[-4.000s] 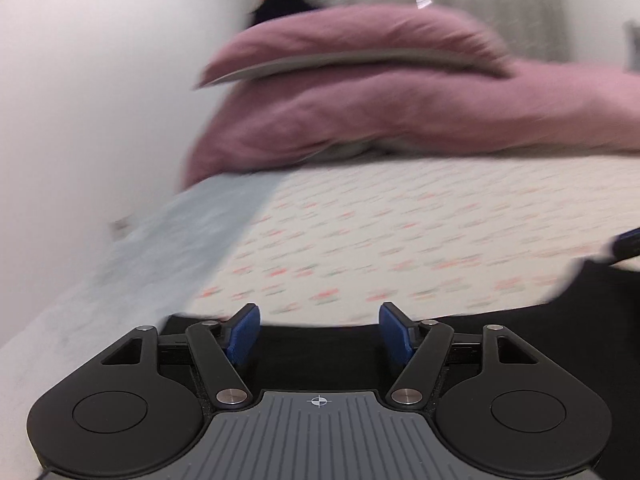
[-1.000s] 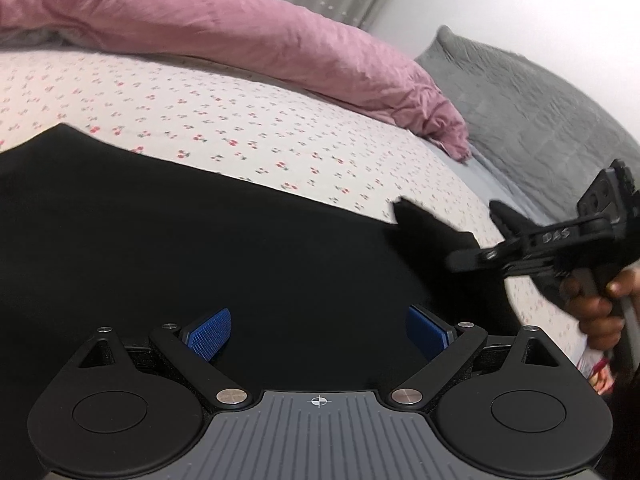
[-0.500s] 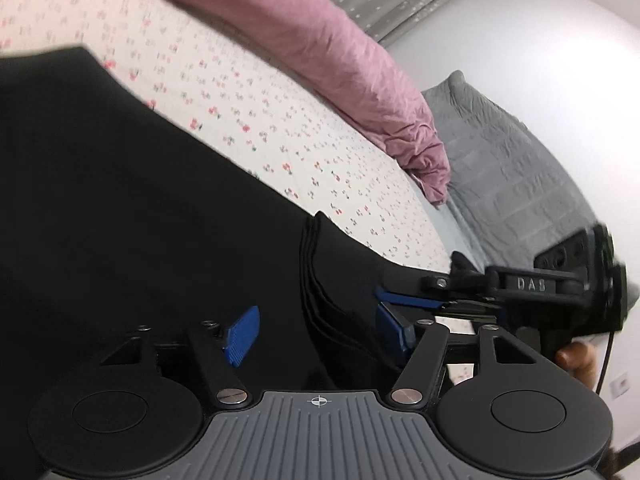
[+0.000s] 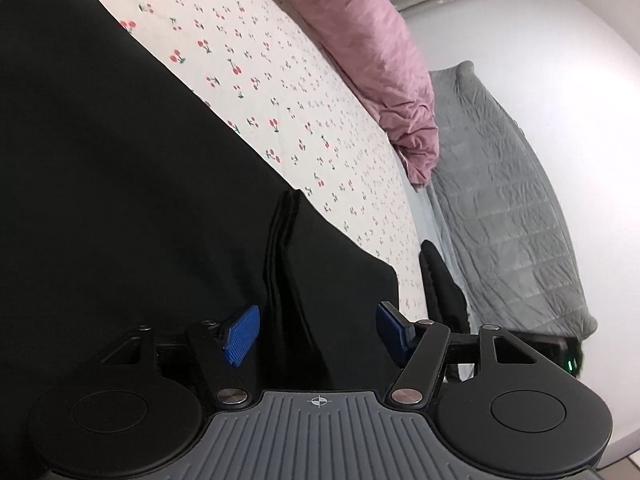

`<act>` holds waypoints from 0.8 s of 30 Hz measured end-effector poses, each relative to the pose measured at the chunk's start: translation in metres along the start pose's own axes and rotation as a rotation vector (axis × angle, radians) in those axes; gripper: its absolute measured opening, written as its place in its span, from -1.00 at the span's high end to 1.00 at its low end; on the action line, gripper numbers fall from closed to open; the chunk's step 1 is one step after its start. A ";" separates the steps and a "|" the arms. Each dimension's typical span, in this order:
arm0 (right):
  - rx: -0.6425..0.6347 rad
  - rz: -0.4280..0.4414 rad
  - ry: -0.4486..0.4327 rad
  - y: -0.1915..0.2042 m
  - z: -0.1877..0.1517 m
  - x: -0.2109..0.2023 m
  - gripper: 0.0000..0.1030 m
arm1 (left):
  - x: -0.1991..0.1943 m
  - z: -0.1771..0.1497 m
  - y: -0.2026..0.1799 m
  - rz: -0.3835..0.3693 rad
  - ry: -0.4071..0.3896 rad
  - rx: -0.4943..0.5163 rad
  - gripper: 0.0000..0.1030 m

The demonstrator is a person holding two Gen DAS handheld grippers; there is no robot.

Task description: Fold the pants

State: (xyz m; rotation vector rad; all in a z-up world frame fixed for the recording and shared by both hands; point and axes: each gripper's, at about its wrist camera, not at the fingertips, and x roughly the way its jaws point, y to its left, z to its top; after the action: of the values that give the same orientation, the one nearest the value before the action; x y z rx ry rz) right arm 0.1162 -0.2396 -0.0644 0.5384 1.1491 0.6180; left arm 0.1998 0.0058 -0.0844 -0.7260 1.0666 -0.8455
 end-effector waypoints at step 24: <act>-0.270 -0.377 -0.120 0.041 -0.010 -0.031 0.16 | 0.010 -0.011 -0.020 0.217 -0.054 0.140 0.95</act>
State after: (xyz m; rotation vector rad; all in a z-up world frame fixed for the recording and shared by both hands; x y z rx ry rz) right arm 0.0914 -0.2305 -0.0193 0.1200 1.0005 0.3985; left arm 0.1869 -0.0135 -0.0753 -0.5028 1.0071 -0.7029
